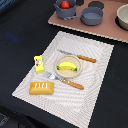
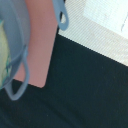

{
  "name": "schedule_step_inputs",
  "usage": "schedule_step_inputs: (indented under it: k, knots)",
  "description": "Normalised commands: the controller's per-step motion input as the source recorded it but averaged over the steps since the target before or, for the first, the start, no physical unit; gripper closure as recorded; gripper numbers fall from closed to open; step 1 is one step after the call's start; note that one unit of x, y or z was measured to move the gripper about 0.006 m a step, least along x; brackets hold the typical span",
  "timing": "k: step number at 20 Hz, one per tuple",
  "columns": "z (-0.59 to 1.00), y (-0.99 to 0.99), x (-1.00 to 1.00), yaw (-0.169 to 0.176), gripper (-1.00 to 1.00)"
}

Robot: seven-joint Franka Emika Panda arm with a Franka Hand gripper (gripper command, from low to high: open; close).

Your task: Interact with the objects in diverse but meaningful ways.

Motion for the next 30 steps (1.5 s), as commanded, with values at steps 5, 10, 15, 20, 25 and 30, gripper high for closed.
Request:
schedule_step_inputs:
  k: [5,10,15,20,25,30]
  knots:
    - [-0.38,-0.73,0.16,-0.114,-1.0]
    - [-0.44,-0.73,0.12,-0.119,-1.0]
    - [-0.46,-0.71,0.05,-0.137,-1.0]
    - [-0.42,-0.65,0.0,-0.144,-1.0]
    - [-0.33,-0.5,-0.03,-0.12,-1.0]
    - [-0.29,-0.33,-0.08,-0.088,-1.0]
